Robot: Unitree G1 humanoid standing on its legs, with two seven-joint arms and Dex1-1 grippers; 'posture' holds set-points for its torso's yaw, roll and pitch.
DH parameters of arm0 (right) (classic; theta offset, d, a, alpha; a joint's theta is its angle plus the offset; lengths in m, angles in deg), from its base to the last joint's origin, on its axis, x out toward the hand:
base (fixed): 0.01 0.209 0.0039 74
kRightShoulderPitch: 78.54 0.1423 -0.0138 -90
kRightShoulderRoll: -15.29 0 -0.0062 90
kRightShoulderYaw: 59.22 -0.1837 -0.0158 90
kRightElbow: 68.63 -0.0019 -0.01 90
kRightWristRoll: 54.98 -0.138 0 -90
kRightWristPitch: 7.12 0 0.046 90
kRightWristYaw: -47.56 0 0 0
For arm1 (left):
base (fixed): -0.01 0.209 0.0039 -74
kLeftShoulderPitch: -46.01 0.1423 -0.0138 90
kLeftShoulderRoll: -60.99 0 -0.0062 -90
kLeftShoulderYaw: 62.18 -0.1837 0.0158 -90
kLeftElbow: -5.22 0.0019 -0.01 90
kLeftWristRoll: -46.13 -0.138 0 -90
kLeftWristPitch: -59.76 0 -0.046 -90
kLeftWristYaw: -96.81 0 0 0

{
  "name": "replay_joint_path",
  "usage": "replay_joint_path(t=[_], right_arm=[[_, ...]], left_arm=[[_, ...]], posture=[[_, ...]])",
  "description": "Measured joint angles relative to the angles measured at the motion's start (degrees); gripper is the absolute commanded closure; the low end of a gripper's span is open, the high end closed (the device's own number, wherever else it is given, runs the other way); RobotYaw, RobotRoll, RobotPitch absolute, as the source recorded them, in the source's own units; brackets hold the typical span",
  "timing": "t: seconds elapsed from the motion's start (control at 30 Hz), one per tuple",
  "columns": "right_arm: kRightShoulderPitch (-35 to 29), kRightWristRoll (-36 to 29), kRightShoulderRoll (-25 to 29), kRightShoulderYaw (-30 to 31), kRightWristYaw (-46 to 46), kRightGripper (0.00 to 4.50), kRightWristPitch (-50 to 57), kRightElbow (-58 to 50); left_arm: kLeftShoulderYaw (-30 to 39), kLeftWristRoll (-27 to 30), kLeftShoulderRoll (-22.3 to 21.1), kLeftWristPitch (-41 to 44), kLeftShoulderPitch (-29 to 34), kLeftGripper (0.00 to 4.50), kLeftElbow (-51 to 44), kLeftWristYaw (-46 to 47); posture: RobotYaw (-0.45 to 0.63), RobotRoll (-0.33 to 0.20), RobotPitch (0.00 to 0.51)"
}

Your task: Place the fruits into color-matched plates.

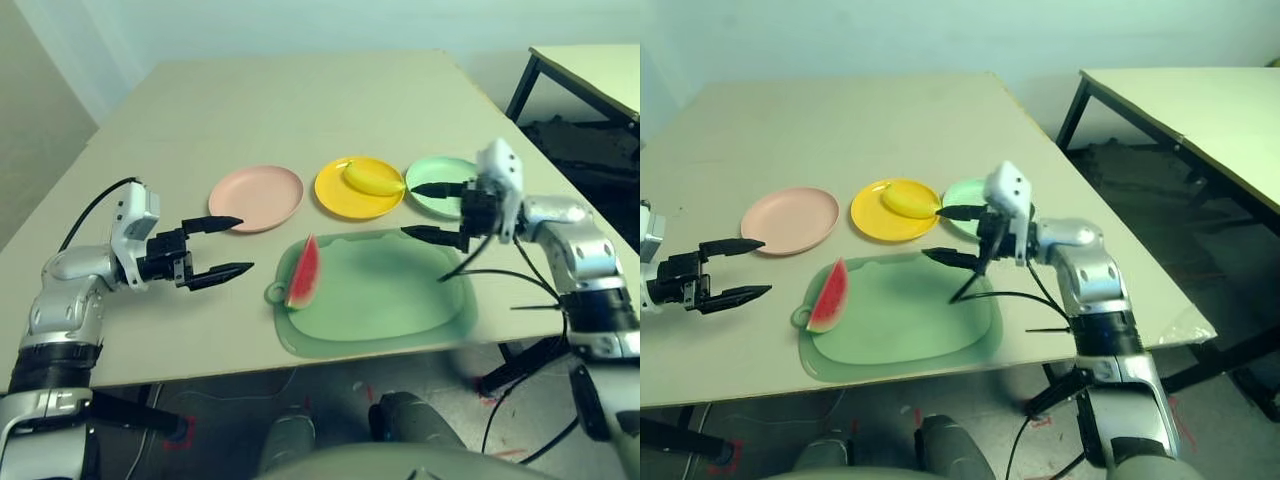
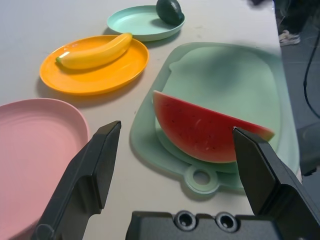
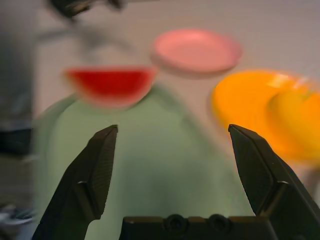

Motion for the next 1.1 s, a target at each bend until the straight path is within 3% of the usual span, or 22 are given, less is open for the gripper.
replay_joint_path(t=[0.17, 0.33, 0.53, 0.63, 0.73, 0.93, 1.1], right_arm=[[-2.69, -0.88, 4.67, 0.63, 10.53, 0.05, -11.67, 7.2], [-1.51, -3.01, 5.64, 1.32, 12.6, 0.05, -15.88, 12.89], [0.49, -4.51, 3.62, 0.87, 11.41, 0.05, -15.91, 13.97], [0.34, -4.78, 3.07, 0.64, 10.57, 0.05, -15.79, 13.92], [-0.18, -4.9, 2.33, 0.49, 9.47, 0.05, -15.78, 13.56], [-3.2, -5.27, 1.82, 0.2, 6.93, 0.05, -14.9, 9.98], [-4.82, -5.71, 1.23, 0.21, 4.96, 0.05, -13.88, 6.81]], left_arm=[[-0.45, -0.25, -0.07, -0.03, -2.57, 0.0, 1.07, -0.63], [-0.65, -1.61, -1.32, -2.19, -6.43, 0.0, 4.34, -1.69], [-6.11, -7.3, -2.49, -15.91, -15.11, 0.0, 7.24, -7.92], [-17.16, -10.32, -6.18, -31.72, -20.66, 0.0, 10.88, -9.07], [-26.16, -11.07, -6.18, -43.15, -26.26, 0.0, 15.22, -9.21], [-42.08, -11.04, -4.48, -57.4, -36.53, 0.0, 25.16, -9.25], [-50.9, -9.96, -1.33, -62.74, -41.7, 0.0, 30.72, -9.26]], posture=[[-0.16, 0.0, 0.059], [-0.16, 0.0, 0.055], [-0.18, 0.0, 0.042], [-0.21, 0.0, 0.033], [-0.24, 0.0, 0.026], [-0.28, 0.0, 0.017], [-0.29, 0.0, 0.015]])
